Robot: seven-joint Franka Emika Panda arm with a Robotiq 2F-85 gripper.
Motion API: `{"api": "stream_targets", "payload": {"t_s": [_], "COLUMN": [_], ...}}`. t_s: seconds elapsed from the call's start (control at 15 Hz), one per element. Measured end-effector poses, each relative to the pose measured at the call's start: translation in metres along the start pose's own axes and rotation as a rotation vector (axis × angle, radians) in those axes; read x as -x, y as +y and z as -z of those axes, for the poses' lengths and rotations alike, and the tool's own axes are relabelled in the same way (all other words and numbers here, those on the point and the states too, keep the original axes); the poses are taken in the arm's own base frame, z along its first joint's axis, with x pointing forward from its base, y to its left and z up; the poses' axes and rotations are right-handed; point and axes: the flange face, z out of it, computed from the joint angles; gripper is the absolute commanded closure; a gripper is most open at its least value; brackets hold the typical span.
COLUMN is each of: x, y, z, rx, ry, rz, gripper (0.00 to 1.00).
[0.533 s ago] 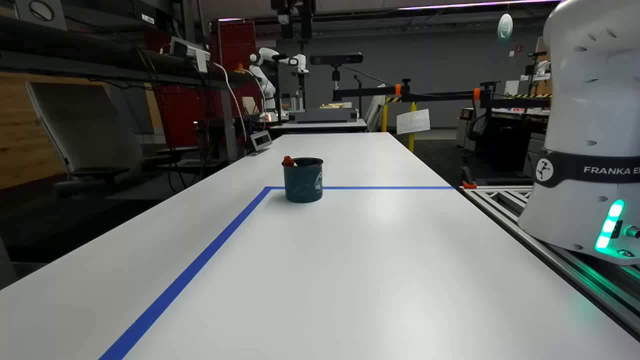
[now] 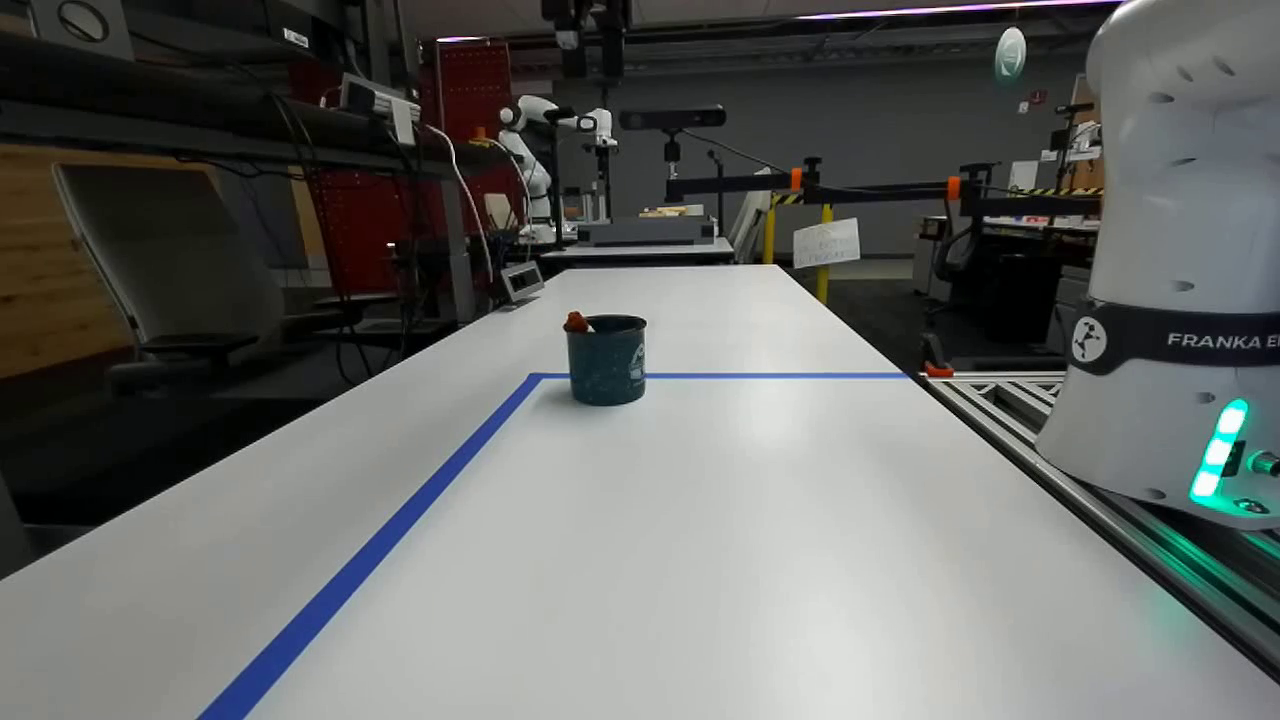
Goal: Place the marker to the left of the mug
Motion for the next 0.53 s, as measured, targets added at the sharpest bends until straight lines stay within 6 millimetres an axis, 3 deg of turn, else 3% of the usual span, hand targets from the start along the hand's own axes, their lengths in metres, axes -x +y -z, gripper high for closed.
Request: {"api": "stream_targets", "payload": {"t_s": [0.2,0.53], "x": [-0.005,-0.028], "y": [-0.001,0.014], "z": [-0.013,-0.055], "rx": [-0.043,-0.105], "ry": [-0.013,0.022], "rz": [0.096,0.346], "gripper": [0.00,0.00]}}
